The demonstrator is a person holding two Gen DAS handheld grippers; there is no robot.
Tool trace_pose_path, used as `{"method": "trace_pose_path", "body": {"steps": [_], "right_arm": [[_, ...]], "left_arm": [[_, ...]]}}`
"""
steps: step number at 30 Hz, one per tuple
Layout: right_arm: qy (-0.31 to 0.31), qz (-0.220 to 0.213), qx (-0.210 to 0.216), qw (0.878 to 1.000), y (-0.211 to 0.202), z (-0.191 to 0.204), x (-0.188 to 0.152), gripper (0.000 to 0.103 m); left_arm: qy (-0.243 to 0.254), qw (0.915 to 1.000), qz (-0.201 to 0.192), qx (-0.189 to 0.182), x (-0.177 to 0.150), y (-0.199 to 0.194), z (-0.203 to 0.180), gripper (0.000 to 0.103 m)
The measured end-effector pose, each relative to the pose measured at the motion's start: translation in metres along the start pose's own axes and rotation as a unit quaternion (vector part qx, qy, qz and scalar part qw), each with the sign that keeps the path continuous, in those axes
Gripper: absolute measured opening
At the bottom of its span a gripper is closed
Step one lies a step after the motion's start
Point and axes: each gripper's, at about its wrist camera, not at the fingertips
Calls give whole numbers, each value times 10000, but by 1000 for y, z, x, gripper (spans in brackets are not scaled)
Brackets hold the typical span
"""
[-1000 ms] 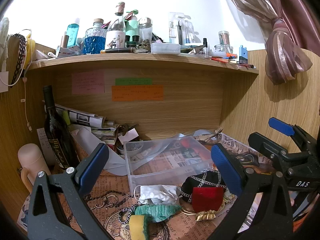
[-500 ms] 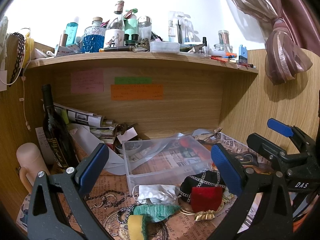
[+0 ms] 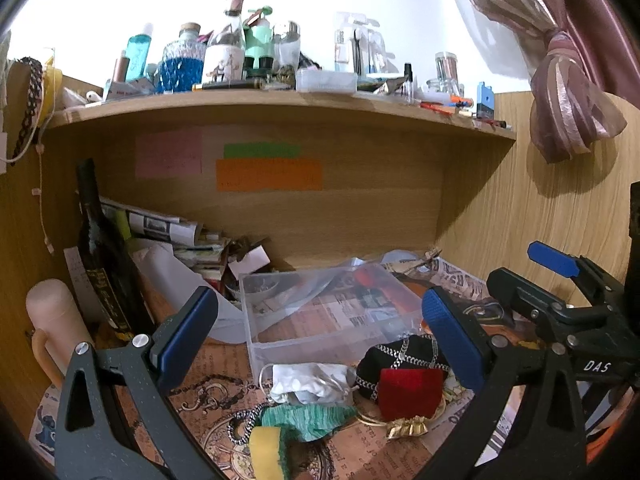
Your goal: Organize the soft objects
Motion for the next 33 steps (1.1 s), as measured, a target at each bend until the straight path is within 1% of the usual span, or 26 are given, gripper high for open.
{"method": "trace_pose_path", "body": {"steps": [4,9,10,11,13,16,21,25,27,29,30,32,33], "right_arm": [[55,136,-32,9999,8,-5,-8,103],[136,417,87,9990,20,-8,-21,103],[137,501,123,9986,23,-8,-26,102],[125,579,150,9981,26,-7,-29,99],[107,704,193,9973,31,-5,-35,93],[139,973,339,9946,40,-5,-46,87],[189,1352,456,9896,52,-9,-60,76],[216,1626,493,9852,62,-12,-69,68],[235,1748,493,9831,67,-14,-74,67],[284,1871,446,9809,71,-17,-79,65],[317,1930,444,9797,73,-19,-82,64],[383,2045,460,9770,78,-22,-85,57],[415,2090,481,9758,80,-24,-86,55]], "left_arm": [[-51,9995,274,-125,-9,11,7,103],[-231,9977,626,-117,-28,23,21,103],[-255,9972,691,-106,-31,25,23,101],[-279,9964,794,-61,-36,28,26,92],[-313,9939,1060,8,-45,34,32,81],[-437,9904,1313,-2,-58,41,41,80],[-511,9857,1606,54,-77,47,49,76],[-583,9800,1901,3,-90,54,54,62],[-615,9781,1986,-35,-94,56,55,56],[-633,9765,2056,-98,-97,57,55,44],[-637,9759,2083,-121,-98,58,55,41],[-662,9744,2138,-210,-100,59,55,29],[-678,9738,2156,-239,-100,59,55,29]]}}
Point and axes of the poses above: each gripper's, at about its wrist camera, not at the fingertips, and y roughly the way its jaws point, z to its left, x to its top, and after that the axes turned 7 degrees about z, right-handed
